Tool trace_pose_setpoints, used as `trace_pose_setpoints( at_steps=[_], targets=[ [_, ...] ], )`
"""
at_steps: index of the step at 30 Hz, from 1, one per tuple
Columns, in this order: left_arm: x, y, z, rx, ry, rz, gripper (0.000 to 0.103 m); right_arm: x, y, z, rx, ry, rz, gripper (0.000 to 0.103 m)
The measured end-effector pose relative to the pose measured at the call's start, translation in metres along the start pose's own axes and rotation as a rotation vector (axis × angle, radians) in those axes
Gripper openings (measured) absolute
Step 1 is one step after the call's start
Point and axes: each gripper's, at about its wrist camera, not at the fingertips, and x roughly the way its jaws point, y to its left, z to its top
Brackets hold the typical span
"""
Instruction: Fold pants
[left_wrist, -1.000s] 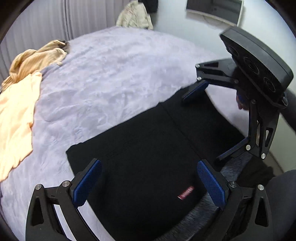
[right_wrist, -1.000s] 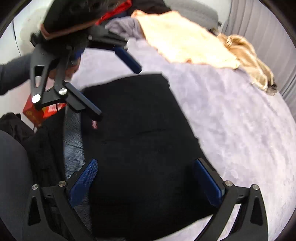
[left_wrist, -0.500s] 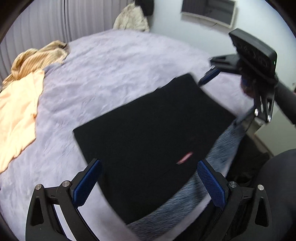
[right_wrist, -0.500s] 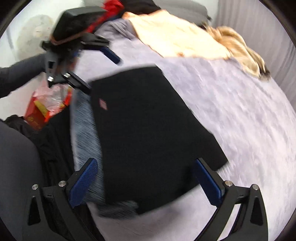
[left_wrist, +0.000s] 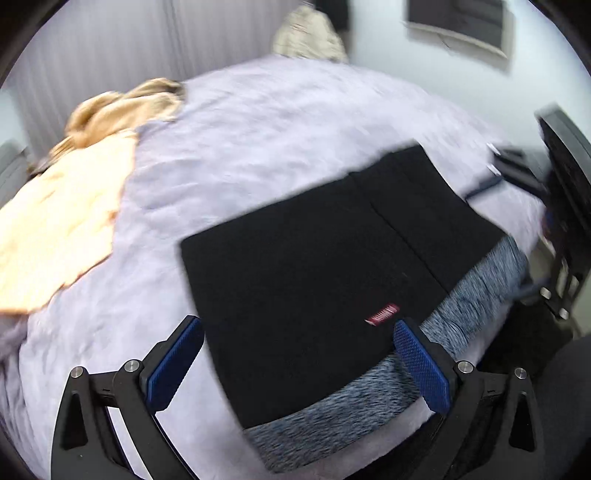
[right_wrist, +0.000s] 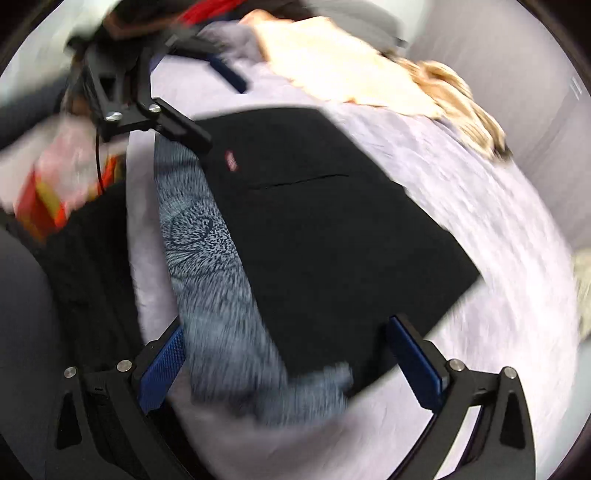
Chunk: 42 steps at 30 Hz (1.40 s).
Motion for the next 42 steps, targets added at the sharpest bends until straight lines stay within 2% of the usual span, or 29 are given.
trace_pose_setpoints(
  at_steps=[2,4,6,8,11,13,16,19,20,22,24,26,29,35,39,42],
  targets=[
    [-0.002,0.03,-0.001,-0.146,0.007,0.012,0.103,-0.014,-0.016,-0.007,0.13,-0.045,-0.01,0.103],
    [0.01,0.057,-0.004,-0.292,0.047,-0.007,0.103,-0.02,-0.029,-0.012,0.273,-0.067,-0.015,0.103],
    [0.026,0.077,-0.009,-0.405,0.095,-0.033,0.103,-0.015,-0.046,-0.013,0.428,-0.078,0.032,0.103],
    [0.042,0.081,-0.011,-0.463,0.13,-0.056,0.103,-0.004,-0.056,-0.014,0.545,-0.067,0.099,0.103],
    [0.047,0.07,-0.014,-0.469,0.126,-0.078,0.103,-0.006,-0.072,-0.017,0.618,-0.098,0.164,0.103],
    [0.051,0.063,-0.013,-0.447,0.131,-0.063,0.103,-0.023,-0.07,-0.029,0.636,-0.159,0.187,0.103],
    [0.047,0.06,-0.015,-0.439,0.124,-0.083,0.103,-0.038,-0.084,-0.036,0.707,-0.247,0.186,0.103],
    [0.055,0.071,-0.012,-0.456,0.136,-0.12,0.103,-0.034,-0.097,-0.044,0.804,-0.208,0.104,0.103],
    [0.059,0.07,-0.011,-0.455,0.141,-0.133,0.103,-0.026,-0.101,-0.045,0.835,-0.191,0.111,0.103],
    [0.065,0.065,-0.007,-0.448,0.147,-0.171,0.103,-0.001,-0.107,-0.046,0.891,-0.171,0.187,0.103],
    [0.073,0.059,-0.005,-0.439,0.156,-0.214,0.103,0.032,-0.105,-0.042,0.915,-0.129,0.299,0.103],
    [0.079,0.057,-0.004,-0.453,0.15,-0.217,0.103,0.063,-0.093,-0.033,0.903,-0.094,0.375,0.103],
    [0.085,0.06,-0.004,-0.485,0.142,-0.243,0.103,0.078,-0.072,-0.01,0.804,-0.109,0.302,0.103],
    [0.1,0.075,-0.014,-0.507,0.131,-0.388,0.103,0.091,-0.078,-0.006,0.787,-0.116,0.35,0.103],
    [0.097,0.063,-0.004,-0.483,0.152,-0.327,0.103,0.093,-0.072,-0.005,0.761,-0.128,0.308,0.103],
    [0.092,0.056,0.001,-0.48,0.153,-0.3,0.094,0.096,-0.072,-0.005,0.778,-0.136,0.298,0.103]
  ],
)
